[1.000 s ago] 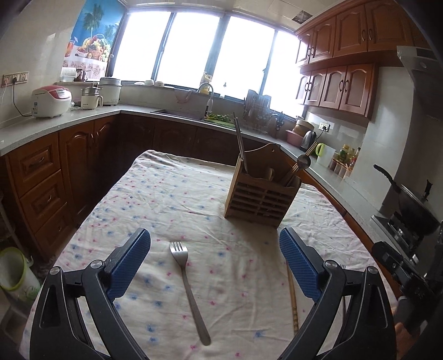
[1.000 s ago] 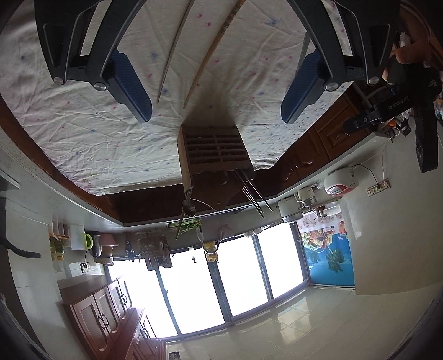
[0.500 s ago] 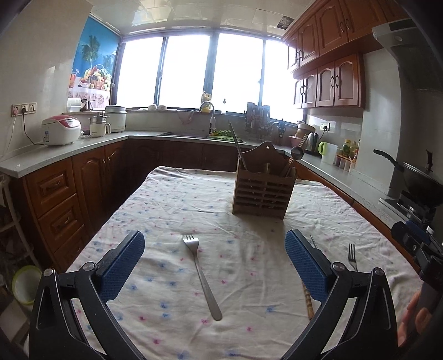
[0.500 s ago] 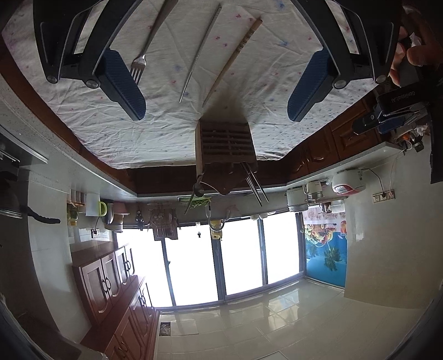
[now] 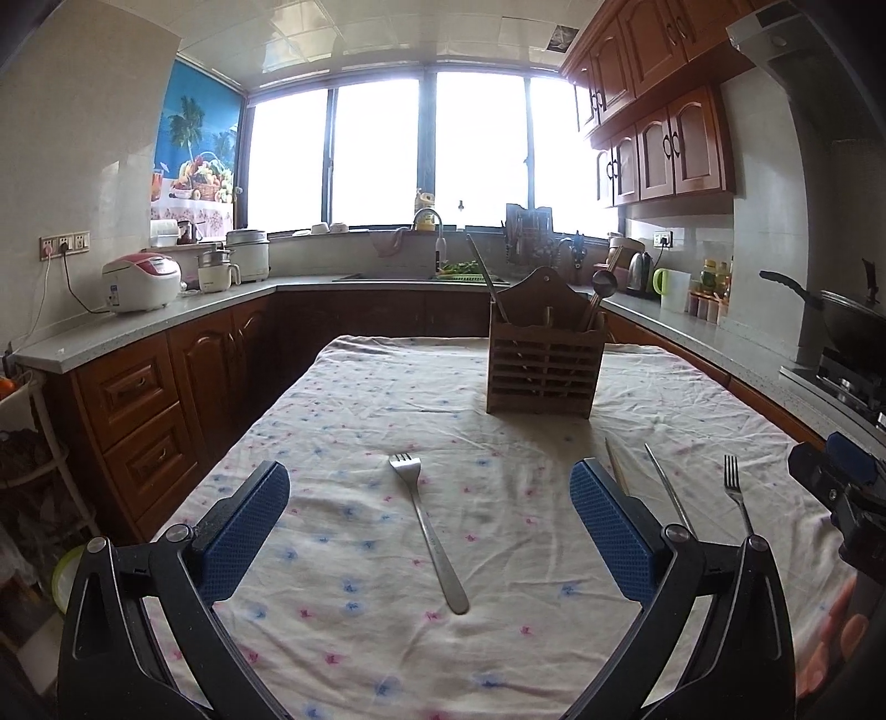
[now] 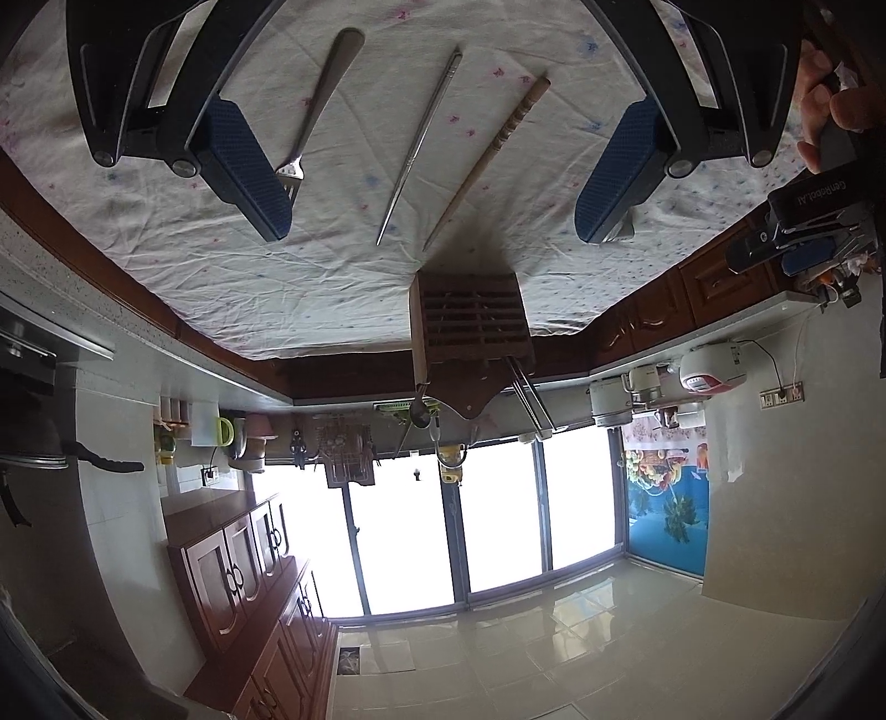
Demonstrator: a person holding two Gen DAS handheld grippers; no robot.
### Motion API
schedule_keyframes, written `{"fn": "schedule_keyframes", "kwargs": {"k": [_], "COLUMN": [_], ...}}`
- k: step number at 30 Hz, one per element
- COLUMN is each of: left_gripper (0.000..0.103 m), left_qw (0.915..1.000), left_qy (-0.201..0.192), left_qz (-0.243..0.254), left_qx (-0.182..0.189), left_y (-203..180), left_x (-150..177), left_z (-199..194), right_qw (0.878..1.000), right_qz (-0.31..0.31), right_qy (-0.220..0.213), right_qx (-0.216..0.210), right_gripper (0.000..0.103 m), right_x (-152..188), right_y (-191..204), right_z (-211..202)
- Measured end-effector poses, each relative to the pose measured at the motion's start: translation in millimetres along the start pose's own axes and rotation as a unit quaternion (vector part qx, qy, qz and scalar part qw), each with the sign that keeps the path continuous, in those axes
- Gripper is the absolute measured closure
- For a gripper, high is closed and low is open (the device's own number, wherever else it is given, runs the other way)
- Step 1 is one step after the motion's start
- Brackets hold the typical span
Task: Organize utensils
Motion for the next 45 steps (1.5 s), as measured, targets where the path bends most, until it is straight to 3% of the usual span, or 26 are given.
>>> {"fn": "schedule_keyframes", "kwargs": {"k": [45], "left_gripper": [0.0], "left_qw": [0.9999], "left_qy": [-0.005], "left_qz": [0.014], "left_qx": [-0.001], "left_y": [-4.5], "left_x": [1.0], "left_z": [-1.6], "right_qw": [1.0], "right_qz": [-0.011], "right_qy": [0.0], "right_qx": [-0.008], "right_gripper": [0.0], "right_x": [0.0], "right_y": [7.5], "right_z": [1.9]}}
Point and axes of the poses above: each gripper's, at about its wrist camera, not at the fingertips, and z roughly the way its jaws point, y to its left, x to its underside, the point moved 10 cm from there along z, roughly the way its jaws point, and after that the axes turned 2 degrees about y, right-handed, at the moved point
